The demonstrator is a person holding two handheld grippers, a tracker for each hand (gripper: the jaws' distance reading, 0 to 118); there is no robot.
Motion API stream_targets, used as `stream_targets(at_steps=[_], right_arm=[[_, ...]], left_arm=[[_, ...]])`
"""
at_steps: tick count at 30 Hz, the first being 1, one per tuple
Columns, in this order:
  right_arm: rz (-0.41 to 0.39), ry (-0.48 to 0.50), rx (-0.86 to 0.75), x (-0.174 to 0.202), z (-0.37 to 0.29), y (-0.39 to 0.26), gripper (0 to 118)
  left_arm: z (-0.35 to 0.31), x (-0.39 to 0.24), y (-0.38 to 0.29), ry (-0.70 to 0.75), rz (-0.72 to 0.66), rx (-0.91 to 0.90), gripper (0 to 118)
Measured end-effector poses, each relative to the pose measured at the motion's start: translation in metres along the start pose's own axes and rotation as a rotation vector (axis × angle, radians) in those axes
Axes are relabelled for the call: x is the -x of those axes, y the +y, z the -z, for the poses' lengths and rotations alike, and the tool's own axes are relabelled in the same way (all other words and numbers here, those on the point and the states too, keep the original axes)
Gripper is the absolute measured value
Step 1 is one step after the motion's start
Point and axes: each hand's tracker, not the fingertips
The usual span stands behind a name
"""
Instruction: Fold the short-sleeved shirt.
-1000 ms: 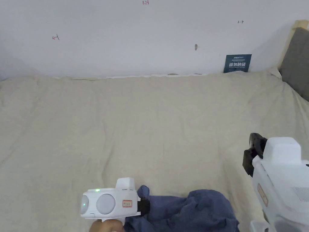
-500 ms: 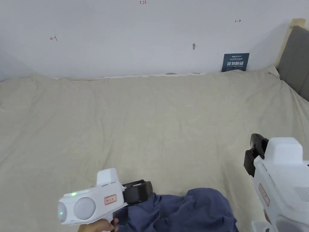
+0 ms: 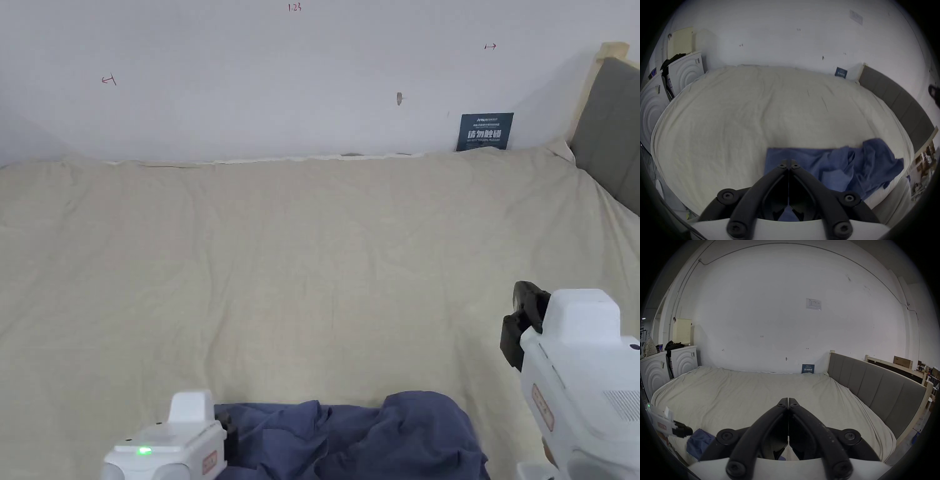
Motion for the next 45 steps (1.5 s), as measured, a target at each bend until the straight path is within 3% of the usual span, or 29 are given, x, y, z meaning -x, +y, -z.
stream_targets(at_steps=[12, 15, 25, 30, 31, 33, 37, 38, 45], right_arm=[[0.003, -0.036, 0.016, -0.014, -0.001, -0.003, 2], [0.006, -0.037, 0.022, -0.015, -0.002, -0.004, 2], [0.008, -0.019, 0.018, -0.01, 0.001, -0.003, 2], [0.006, -0.008, 0.019, -0.006, 0.005, -0.002, 2], [0.006, -0.005, 0.02, -0.005, 0.006, -0.002, 2], [0.004, -0.002, 0.022, -0.003, 0.007, -0.002, 2], [0.001, 0.004, 0.032, 0.0, 0.01, -0.003, 2], [-0.002, 0.004, 0.035, 0.001, 0.01, -0.003, 2], [-0.021, 0.012, 0.063, 0.007, 0.016, -0.005, 2]], left_arm=[[0.043, -0.11, -0.032, -0.184, 0.157, 0.134, 0], [0.044, -0.123, -0.03, -0.121, 0.198, 0.094, 0], [-0.006, -0.044, 0.025, -0.317, -0.106, -0.001, 0], [-0.015, 0.034, 0.042, -0.41, -0.392, 0.016, 3], [-0.013, 0.05, 0.041, -0.429, -0.449, 0.037, 6], [-0.008, 0.072, 0.039, -0.447, -0.487, 0.078, 23], [0.004, 0.095, 0.027, -0.408, -0.447, 0.154, 113], [0.01, 0.099, 0.022, -0.413, -0.447, 0.185, 118], [0.046, 0.1, -0.003, -0.428, -0.43, 0.276, 117]])
